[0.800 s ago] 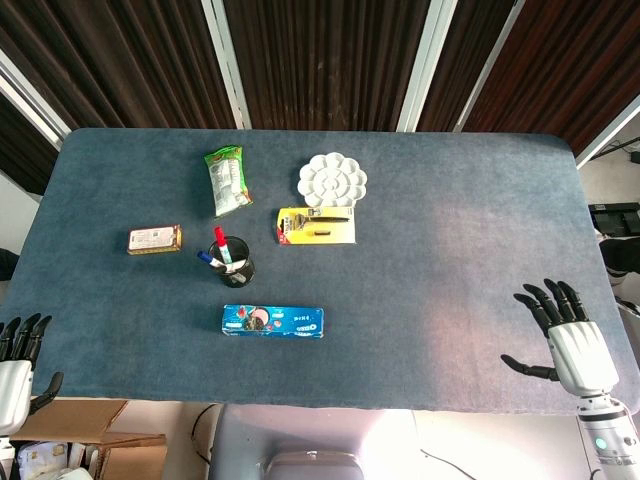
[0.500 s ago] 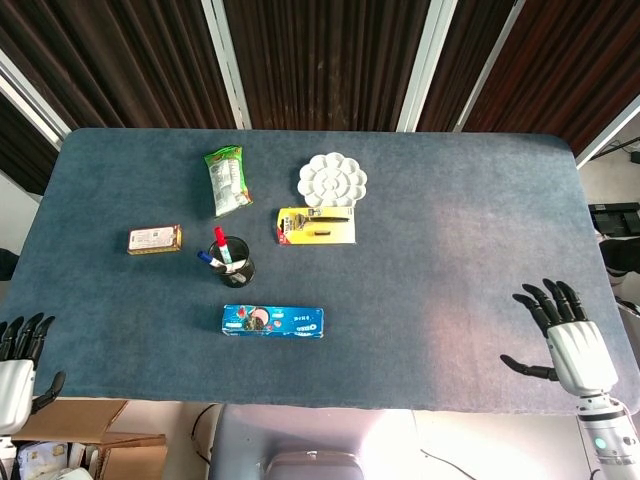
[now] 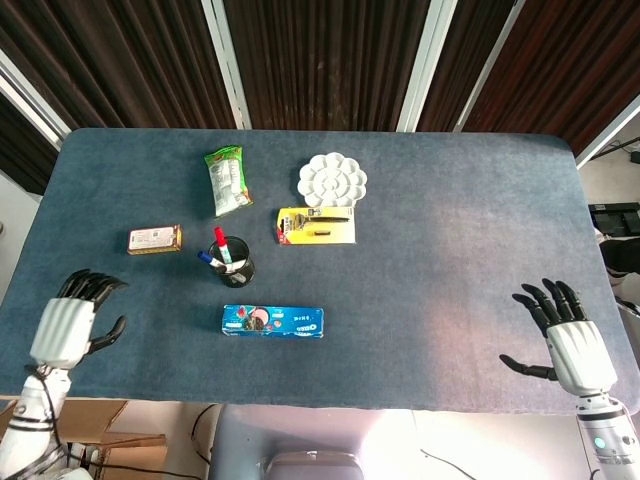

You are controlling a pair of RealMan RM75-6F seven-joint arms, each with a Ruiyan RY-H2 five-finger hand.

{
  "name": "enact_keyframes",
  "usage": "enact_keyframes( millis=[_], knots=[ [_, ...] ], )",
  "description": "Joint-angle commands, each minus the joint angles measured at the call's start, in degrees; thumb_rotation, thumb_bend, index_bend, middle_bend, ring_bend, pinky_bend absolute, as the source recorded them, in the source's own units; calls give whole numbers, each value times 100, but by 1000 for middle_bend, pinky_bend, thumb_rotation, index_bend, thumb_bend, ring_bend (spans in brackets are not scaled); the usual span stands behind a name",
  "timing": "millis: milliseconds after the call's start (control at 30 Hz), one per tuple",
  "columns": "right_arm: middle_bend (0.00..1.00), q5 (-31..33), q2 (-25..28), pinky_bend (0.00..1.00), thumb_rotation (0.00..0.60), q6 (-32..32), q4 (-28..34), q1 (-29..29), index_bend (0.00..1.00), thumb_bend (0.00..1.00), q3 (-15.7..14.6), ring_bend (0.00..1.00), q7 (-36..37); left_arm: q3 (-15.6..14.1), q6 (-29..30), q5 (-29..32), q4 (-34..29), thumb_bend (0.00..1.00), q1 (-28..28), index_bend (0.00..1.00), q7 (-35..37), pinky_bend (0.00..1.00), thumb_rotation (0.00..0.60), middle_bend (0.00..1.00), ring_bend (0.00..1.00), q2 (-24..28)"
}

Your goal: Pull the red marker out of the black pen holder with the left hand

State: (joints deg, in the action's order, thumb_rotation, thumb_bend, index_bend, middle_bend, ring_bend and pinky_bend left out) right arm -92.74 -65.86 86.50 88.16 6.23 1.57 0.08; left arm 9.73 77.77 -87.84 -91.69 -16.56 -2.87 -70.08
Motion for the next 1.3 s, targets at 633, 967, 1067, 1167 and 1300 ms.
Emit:
enact_keyframes(
  millis=[633,967,1067,1167,1300],
  knots=[
    [258,21,7,177,458,14,-10,-14,332,243,6,77,43,552,-947,541,1447,355,-1757,375,-1679,291,600,372,253,-2188],
    [258,26,11,177,456,4,-1,-13,332,243,4,77,45,370,-774,627,1606,341,-1753,402,-2126,278,600,378,257,-2249],
    [258,26,14,177,455,0,4,-10,332,243,5,77,47,361,-774,666,1658,340,-1780,408,-2152,277,600,382,261,-2279],
    [258,27,19,177,458,-2,9,-10,332,243,3,77,61,315,-751,659,1783,339,-1808,419,-2227,278,600,394,271,-2341],
    [258,29,18,178,456,-2,9,-8,332,243,6,77,76,244,-644,602,2067,337,-1830,443,-2396,276,600,417,282,-2452]
  ],
)
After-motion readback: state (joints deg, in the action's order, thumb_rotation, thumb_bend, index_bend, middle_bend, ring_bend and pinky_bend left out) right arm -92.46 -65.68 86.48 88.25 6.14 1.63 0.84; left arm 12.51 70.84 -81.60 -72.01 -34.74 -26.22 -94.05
